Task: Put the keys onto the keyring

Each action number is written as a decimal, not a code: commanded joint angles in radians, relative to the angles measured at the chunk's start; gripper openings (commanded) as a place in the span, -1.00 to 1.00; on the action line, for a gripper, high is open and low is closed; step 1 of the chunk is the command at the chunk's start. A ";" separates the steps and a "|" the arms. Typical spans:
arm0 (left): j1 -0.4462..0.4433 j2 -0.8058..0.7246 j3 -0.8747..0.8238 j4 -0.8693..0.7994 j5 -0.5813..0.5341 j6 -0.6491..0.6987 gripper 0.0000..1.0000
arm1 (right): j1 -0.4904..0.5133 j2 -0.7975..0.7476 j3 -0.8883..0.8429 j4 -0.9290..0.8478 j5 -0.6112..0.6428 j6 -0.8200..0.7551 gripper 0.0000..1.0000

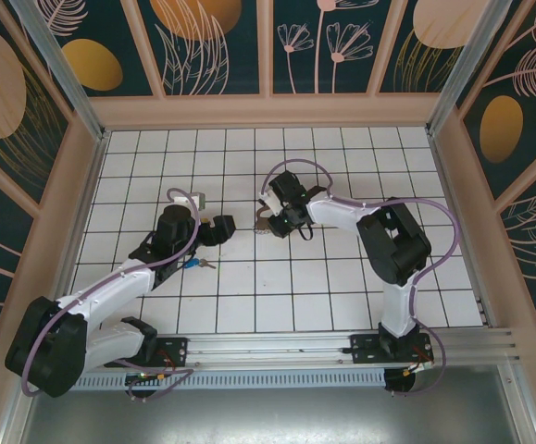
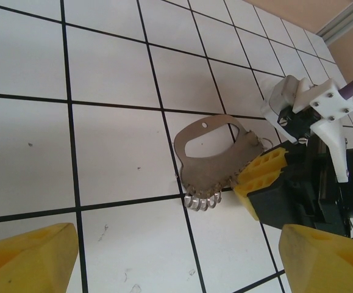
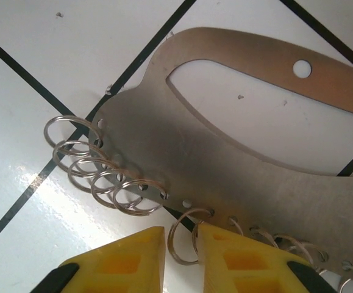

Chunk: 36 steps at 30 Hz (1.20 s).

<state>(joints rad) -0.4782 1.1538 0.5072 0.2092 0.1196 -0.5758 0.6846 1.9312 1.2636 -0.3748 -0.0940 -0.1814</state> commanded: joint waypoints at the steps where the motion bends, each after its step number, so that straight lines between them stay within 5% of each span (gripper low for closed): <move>1: -0.005 -0.005 0.027 -0.012 -0.003 0.027 0.71 | 0.012 -0.003 0.034 -0.041 0.025 -0.015 -0.46; 12: -0.005 -0.014 0.027 -0.025 -0.011 0.037 0.75 | 0.020 0.021 0.049 -0.046 0.059 -0.019 -0.36; 23: -0.005 -0.022 0.031 -0.034 -0.015 0.050 0.74 | 0.016 0.034 0.053 -0.047 0.090 -0.027 -0.71; 36: -0.005 -0.045 0.041 -0.062 -0.031 0.068 0.74 | 0.006 0.021 0.048 -0.050 0.099 -0.033 -0.88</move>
<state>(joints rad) -0.4782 1.1267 0.5194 0.1654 0.0998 -0.5335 0.6945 1.9480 1.2896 -0.4007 -0.0154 -0.2047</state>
